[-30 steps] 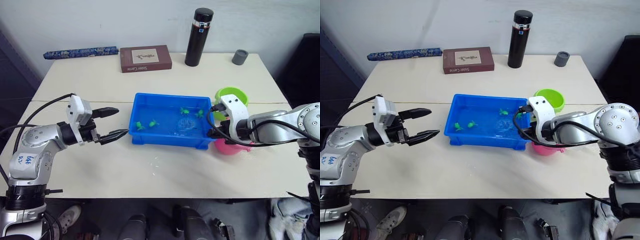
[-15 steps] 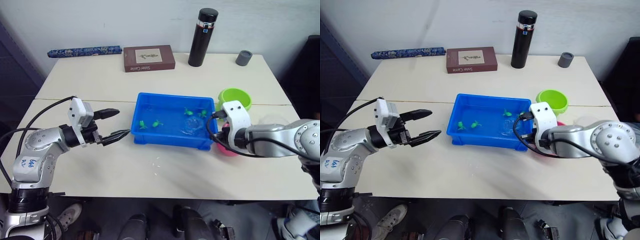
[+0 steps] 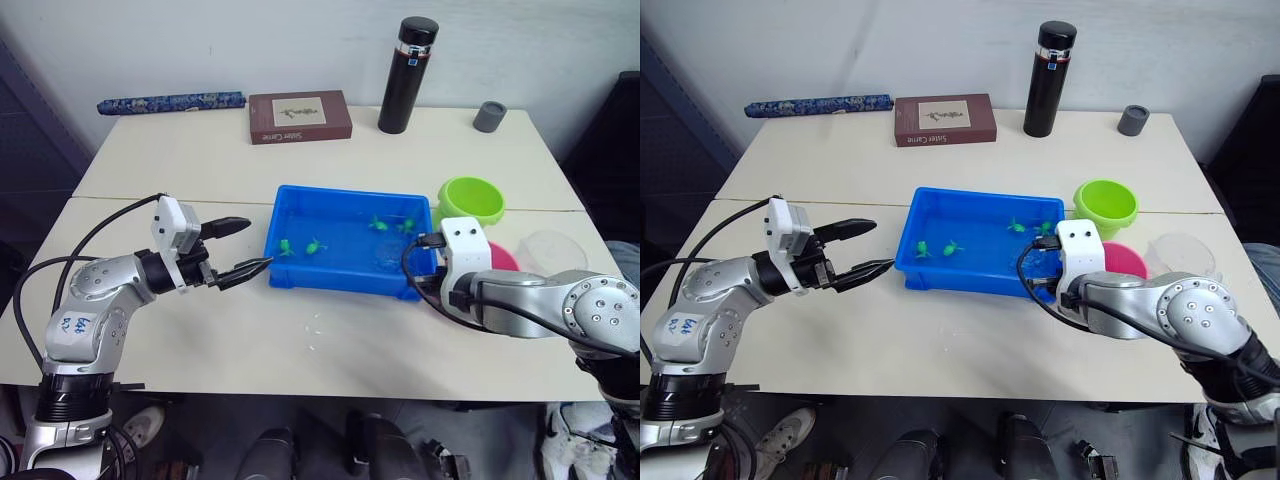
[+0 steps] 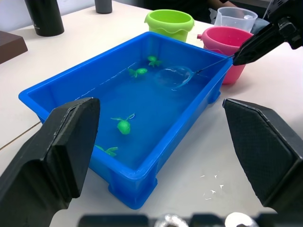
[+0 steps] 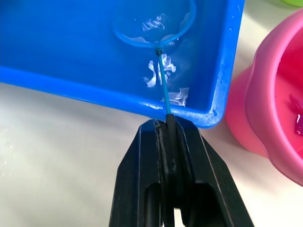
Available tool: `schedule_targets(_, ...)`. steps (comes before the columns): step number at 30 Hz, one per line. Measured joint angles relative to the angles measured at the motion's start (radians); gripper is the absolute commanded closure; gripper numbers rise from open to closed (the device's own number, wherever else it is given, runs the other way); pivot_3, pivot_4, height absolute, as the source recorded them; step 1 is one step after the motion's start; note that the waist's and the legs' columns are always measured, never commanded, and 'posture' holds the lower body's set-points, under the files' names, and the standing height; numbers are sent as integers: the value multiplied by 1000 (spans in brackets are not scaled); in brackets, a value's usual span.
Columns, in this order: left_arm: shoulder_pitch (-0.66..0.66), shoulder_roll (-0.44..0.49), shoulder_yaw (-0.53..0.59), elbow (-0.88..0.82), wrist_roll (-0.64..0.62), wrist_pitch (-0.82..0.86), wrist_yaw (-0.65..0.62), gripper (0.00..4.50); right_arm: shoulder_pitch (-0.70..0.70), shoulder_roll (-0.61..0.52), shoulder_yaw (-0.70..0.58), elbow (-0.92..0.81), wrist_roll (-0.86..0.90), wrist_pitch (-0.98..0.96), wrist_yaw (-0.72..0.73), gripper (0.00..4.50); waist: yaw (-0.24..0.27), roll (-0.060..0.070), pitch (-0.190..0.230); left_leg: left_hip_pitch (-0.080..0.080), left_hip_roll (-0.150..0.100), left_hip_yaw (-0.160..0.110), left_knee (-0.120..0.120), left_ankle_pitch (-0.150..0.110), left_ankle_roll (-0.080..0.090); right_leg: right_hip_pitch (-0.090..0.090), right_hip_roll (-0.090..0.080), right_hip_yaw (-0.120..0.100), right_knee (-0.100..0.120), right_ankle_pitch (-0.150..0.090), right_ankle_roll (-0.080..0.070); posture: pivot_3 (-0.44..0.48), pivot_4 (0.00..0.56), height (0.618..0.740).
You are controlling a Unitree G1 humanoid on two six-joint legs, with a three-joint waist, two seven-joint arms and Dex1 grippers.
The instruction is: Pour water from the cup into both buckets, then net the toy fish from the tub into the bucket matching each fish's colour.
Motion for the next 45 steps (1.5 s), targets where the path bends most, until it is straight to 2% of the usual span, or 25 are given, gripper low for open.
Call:
schedule_targets(13, -1, 20, 2, -1, 0, 2, 0, 28, -90, 191, -1, 138, 2, -8, -188, 4500, -3, 0, 0, 0, 0, 0, 0, 0, 0, 0, 0, 0, 1, 0, 0, 0, 150, 739)
schedule_targets(24, 1, 40, 17, -11, -1, 9, 5, 28, -157, 253, -1, 251, 8, -15, -299, 4500, -7, 0, 0, 0, 0, 0, 0, 0, 0, 0, 0, 0, 3, 0, 0, 0, 150, 739)
schedule_targets(30, 7, 42, 19, -14, -1, 14, 12, 28, -199, 282, -1, 286, -64, -15, -284, 4500, -10, 0, 0, -1, 0, 0, 0, 0, 1, 0, 0, 0, 4, 0, 0, 0, 150, 739)
schedule_targets(45, 8, 43, 20, -15, -1, 15, 13, 28, -219, 318, -4, 260, -399, 112, -83, 4500, -11, 1, 0, -2, 0, 0, 0, 0, 1, -1, 0, 0, 4, 0, 0, 0, 150, 739)
